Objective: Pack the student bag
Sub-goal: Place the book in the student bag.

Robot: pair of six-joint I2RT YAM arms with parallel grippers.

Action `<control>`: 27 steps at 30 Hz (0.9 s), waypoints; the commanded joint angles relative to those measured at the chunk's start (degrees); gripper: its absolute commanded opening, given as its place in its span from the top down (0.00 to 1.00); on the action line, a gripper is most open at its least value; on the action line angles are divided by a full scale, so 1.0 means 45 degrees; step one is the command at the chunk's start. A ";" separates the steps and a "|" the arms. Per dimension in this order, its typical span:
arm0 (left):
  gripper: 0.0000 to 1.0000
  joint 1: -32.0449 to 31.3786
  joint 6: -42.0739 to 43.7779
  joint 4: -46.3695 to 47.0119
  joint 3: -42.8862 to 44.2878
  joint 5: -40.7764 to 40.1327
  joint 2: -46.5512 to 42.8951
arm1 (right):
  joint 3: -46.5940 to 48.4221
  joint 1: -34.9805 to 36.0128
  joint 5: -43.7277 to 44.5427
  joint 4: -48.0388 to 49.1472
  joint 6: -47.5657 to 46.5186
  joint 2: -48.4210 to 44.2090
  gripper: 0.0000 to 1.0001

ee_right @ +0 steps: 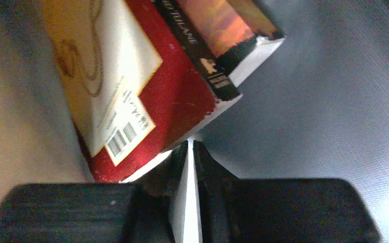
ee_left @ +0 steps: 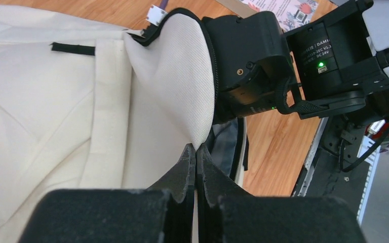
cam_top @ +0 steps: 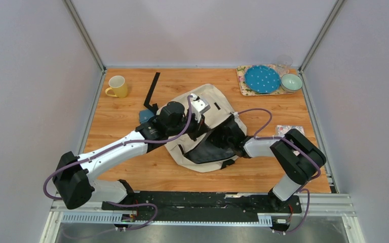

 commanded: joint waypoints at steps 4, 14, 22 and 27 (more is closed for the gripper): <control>1.00 0.0642 0.1188 -0.0665 0.0025 0.0240 -0.0209 | 0.0879 0.0165 0.0168 0.1480 -0.0579 -0.0167 0.80; 1.00 0.1170 0.0545 -0.0159 -0.1108 0.0571 -0.0033 | -0.2150 0.0301 0.0656 -0.2931 -0.1637 -0.5947 0.51; 0.65 0.1170 -0.0490 0.0036 -0.1655 0.1000 0.0007 | -0.2582 0.0751 0.3520 -0.8666 -0.2162 -1.2040 0.38; 0.22 0.1151 -0.1524 0.1359 -0.1986 0.2660 -0.0831 | -0.0965 0.0285 0.5733 -1.1273 -0.2631 -1.2984 0.26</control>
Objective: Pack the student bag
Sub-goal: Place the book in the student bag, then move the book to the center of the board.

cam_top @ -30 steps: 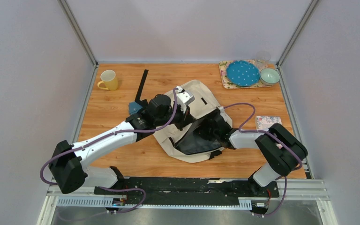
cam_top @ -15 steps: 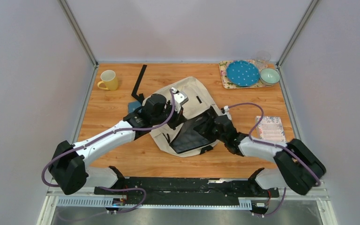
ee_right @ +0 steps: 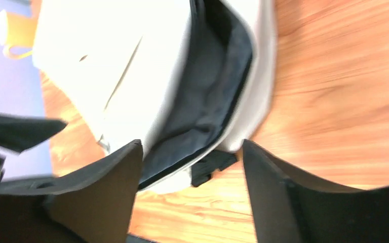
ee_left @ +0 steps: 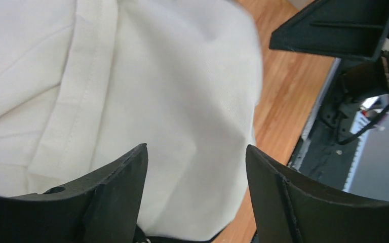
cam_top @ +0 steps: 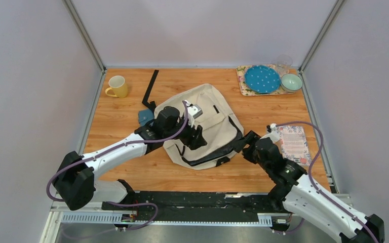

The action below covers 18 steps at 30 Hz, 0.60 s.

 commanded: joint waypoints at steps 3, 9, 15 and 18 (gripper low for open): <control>0.21 0.0005 -0.1733 0.2036 -0.0307 0.1920 -0.1296 | 0.2572 -0.1747 0.2907 -0.3663 -0.1438 0.0174 0.18; 0.21 -0.0015 -0.2124 0.2097 -0.0034 0.2292 -0.1317 | 0.3904 -0.7522 0.0389 -0.3606 -0.3743 0.1308 0.15; 0.20 -0.0424 -0.2515 0.2662 -0.0014 0.2468 -0.0889 | 0.4842 -1.1709 -0.0219 -0.3352 -0.4624 0.3254 0.12; 0.20 -0.1029 -0.2457 0.2625 0.0336 0.2507 -0.0343 | 0.5408 -1.2922 -0.0219 -0.3372 -0.4585 0.4644 0.11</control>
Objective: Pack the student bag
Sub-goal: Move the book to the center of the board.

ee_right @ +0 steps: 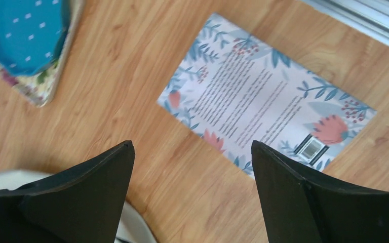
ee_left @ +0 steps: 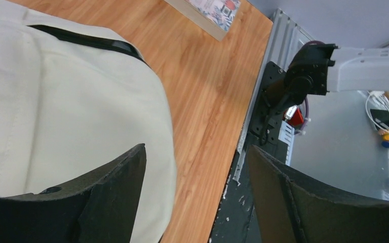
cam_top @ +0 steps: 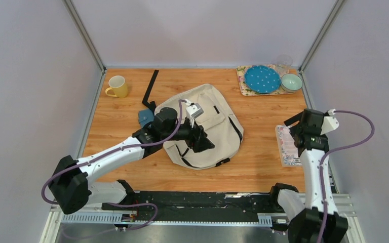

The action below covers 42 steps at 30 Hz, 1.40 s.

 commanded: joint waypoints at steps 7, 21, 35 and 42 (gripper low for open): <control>0.19 -0.1081 -0.0193 0.0789 0.1136 0.0745 0.1314 | 0.2142 -0.1904 0.1237 0.1149 -0.0953 0.5087 0.06; 0.18 -0.1081 -0.0329 0.0905 0.1214 0.0902 0.1900 | 0.2182 -0.2372 0.2376 0.3942 -0.3119 0.8096 0.04; 0.17 -0.1121 -0.0759 0.1647 0.2227 0.0433 0.3479 | 0.0505 -0.3604 -0.5219 0.4060 -0.2283 0.8842 0.10; 0.17 -0.1121 -0.1032 0.1823 0.3888 0.0551 0.5414 | -0.1664 -0.3584 -0.7132 0.4684 -0.2477 0.7828 0.13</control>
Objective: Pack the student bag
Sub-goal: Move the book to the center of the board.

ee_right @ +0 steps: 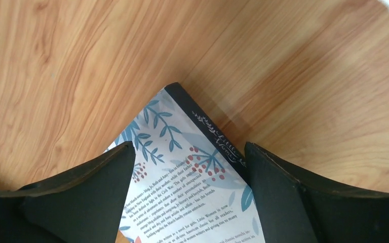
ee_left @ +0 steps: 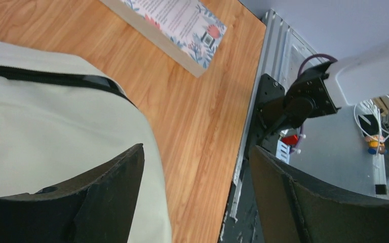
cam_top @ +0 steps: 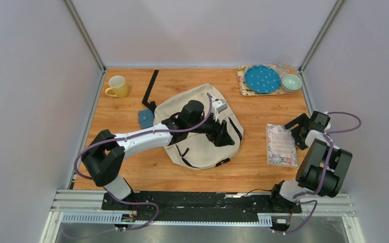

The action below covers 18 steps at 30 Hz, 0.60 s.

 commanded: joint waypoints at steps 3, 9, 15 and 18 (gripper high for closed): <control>0.17 -0.0057 -0.0601 0.0931 0.1506 0.0079 0.1621 | -0.2422 0.0316 -0.3413 -0.0301 0.0613 -0.0784 0.14; 0.17 -0.0855 -0.0719 0.0113 0.3419 0.0372 0.3671 | -0.3966 0.0531 -0.4683 -0.0103 0.1239 -0.2541 0.10; 0.17 -0.1404 -0.1343 -0.0182 0.4456 0.0372 0.5332 | -0.4787 0.0532 -0.4394 -0.1214 0.1532 -0.5196 0.08; 0.18 -0.1639 -0.1617 -0.0416 0.4730 0.0333 0.5879 | -0.4826 0.0551 -0.4140 -0.1840 0.1494 -0.6133 0.08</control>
